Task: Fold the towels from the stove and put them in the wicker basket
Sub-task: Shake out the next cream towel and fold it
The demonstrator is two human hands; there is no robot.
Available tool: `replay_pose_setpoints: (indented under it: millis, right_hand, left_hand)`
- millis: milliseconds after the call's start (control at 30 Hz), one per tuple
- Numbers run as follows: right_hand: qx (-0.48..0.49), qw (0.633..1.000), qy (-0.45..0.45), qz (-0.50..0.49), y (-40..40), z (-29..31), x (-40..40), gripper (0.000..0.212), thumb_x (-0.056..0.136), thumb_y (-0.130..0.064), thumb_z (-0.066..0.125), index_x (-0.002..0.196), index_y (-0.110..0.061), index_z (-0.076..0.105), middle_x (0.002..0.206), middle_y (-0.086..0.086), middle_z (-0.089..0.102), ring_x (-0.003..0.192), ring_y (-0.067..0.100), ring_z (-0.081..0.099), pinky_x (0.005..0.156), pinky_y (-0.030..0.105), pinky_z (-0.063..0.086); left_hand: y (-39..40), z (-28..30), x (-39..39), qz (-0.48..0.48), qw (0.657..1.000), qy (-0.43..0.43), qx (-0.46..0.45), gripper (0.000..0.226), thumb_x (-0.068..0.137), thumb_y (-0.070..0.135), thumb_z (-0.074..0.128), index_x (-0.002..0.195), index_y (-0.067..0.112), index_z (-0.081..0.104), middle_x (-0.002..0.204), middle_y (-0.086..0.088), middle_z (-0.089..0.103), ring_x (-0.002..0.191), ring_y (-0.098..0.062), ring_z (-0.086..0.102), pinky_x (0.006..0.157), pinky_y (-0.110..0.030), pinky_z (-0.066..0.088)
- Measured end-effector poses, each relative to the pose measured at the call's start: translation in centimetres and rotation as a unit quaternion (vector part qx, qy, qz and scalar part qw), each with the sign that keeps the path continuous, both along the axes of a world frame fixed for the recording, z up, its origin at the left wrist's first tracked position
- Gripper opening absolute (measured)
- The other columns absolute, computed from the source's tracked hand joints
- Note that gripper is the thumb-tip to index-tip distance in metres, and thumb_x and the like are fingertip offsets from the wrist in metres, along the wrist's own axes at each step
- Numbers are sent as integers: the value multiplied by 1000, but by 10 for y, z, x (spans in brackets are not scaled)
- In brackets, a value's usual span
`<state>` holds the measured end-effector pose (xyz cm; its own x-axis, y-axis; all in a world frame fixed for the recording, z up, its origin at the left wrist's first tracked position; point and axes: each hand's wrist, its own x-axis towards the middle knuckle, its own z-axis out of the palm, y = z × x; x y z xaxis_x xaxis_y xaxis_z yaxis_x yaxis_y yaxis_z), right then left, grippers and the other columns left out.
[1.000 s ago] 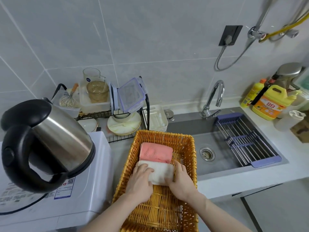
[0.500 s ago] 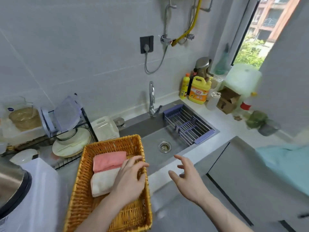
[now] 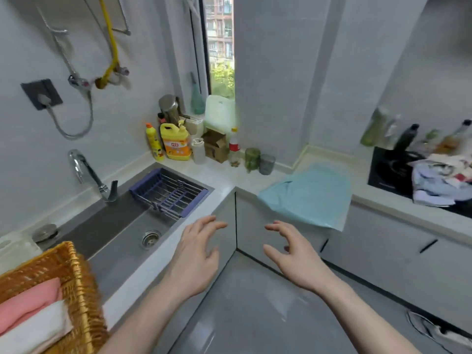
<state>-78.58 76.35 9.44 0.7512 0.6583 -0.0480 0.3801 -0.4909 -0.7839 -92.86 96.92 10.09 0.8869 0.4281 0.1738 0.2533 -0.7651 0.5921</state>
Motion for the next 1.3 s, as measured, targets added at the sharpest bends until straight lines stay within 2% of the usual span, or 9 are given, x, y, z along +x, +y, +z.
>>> replay_pose_setpoints:
  millis: [133,300,667,800,933,1033,1100,1200,1300]
  right_hand:
    - [12,997,-4,-70,-73,6,33,42,93,-44,63,134,-46,51,150,-27,37,139,-1,38,117,38,38]
    - [26,985,-7,-170,-156,9,77,43,94,-40,64,134,-46,52,153,-24,36,140,-1,38,117,37,38]
    - [19,940,-10,-340,-287,26,188,40,93,-39,67,130,-47,55,149,-28,38,134,-2,42,114,36,40]
    - [32,920,-22,-390,-326,25,212,40,93,-36,67,129,-48,55,148,-29,38,132,-8,41,113,30,39]
    - [34,905,-10,-424,-370,21,226,41,94,-35,67,128,-52,53,142,-38,36,124,-18,41,108,25,42]
    - [40,897,-14,-440,-409,19,249,40,94,-34,67,128,-51,53,146,-31,37,122,-18,42,110,28,43]
    - [46,897,-13,-439,-435,18,267,40,94,-33,67,129,-47,54,147,-29,37,122,-20,40,108,25,41]
    - [44,907,-7,-420,-477,15,294,40,95,-32,66,130,-46,54,151,-27,34,129,-12,41,110,24,38]
    - [33,916,-10,-399,-524,13,320,41,94,-36,66,130,-48,53,151,-30,32,137,-6,37,118,33,35]
  left_hand:
    - [-54,12,64,-83,996,1,11,53,89,9,63,134,36,57,150,16,40,139,-7,32,112,-17,18]
    - [-115,14,157,-192,981,7,7,61,84,3,58,135,36,55,152,16,37,143,-7,30,119,-24,22]
    - [-245,25,354,-349,937,-5,-14,63,83,2,54,134,38,56,154,19,35,140,-3,25,111,-11,15]
    - [-286,21,412,-401,916,9,-11,64,82,2,52,134,38,56,154,18,35,141,-6,27,119,-23,21]
    - [-334,21,449,-435,900,20,-2,64,82,2,51,134,39,55,154,20,35,141,-5,28,119,-23,22]
    - [-371,18,476,-449,893,28,6,62,83,3,52,133,40,55,153,21,35,141,-4,28,116,-21,21]
    - [-396,13,497,-443,896,37,3,60,83,5,54,133,38,57,153,19,36,141,-6,31,117,-23,23]
    - [-435,6,523,-422,905,54,-23,59,80,7,54,131,36,58,152,17,38,141,-10,36,119,-30,28]
    - [-473,2,544,-393,916,60,-49,58,83,2,56,131,34,58,149,19,39,139,-8,38,115,-26,30]
